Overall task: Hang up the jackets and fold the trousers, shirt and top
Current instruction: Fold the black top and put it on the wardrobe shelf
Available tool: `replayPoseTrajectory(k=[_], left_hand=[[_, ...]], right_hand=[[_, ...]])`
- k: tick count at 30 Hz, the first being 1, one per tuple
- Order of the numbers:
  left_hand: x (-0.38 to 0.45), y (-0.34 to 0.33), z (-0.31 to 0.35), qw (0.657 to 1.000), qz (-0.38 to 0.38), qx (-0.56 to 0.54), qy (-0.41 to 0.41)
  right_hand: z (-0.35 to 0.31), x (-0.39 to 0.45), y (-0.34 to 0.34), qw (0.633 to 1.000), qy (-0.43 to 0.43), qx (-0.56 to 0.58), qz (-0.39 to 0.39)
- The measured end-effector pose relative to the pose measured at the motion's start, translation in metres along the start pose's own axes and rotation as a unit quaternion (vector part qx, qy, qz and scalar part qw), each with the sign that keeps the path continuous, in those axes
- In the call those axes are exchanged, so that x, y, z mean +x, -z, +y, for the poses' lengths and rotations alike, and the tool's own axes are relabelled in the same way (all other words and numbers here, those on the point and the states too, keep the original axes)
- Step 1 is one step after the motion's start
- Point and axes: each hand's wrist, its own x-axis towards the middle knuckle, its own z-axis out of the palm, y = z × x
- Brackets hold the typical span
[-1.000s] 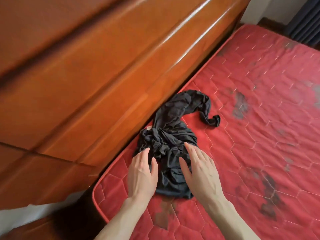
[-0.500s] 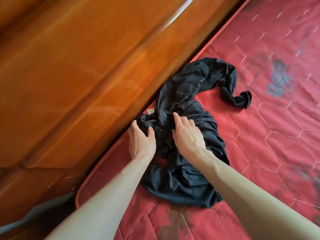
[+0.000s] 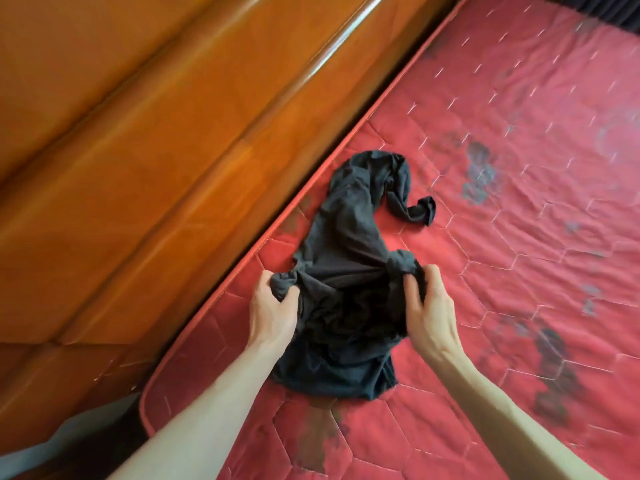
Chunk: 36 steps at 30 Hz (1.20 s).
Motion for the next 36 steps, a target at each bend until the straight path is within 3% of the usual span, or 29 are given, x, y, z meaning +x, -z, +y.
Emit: replayPoseTrajectory(k=[6,11,15,18,21,25,27,30,36], left_hand=[[-0.081,0.023,0.092,0.995,-0.092,-0.026,-0.017],[-0.162,0.036,0.191,0.981,-0.166,-0.094,-0.032],[-0.226,0.029,0.262,0.949,-0.284,-0.134,-0.032],[-0.280,0.010,0.307,0.925,-0.364,-0.097,-0.055],[-0.341,-0.013,0.343,0.904,-0.419,-0.079,-0.028],[-0.428,-0.045,0.378,0.852,-0.521,-0.045,0.022],[-0.472,-0.064,0.389,0.852,-0.522,-0.032,0.012],[-0.533,-0.095,0.396,0.866,-0.492,0.003,-0.092],[-0.623,-0.135,0.424,0.839,-0.492,0.028,-0.231]], right_hand=[[-0.041,-0.056,0.137,0.996,-0.003,0.009,0.085],[-0.073,-0.113,0.260,0.995,0.034,-0.005,0.090],[-0.079,-0.165,0.351,0.994,0.034,-0.025,0.102],[-0.074,-0.203,0.411,0.989,0.017,-0.010,0.144],[-0.062,-0.241,0.463,0.984,0.007,0.003,0.179],[-0.038,-0.292,0.524,0.984,0.027,-0.002,0.177],[-0.026,-0.316,0.553,0.984,0.040,-0.009,0.171],[-0.002,-0.348,0.592,0.986,0.047,-0.012,0.162],[0.050,-0.393,0.651,0.988,0.061,-0.062,0.125]])
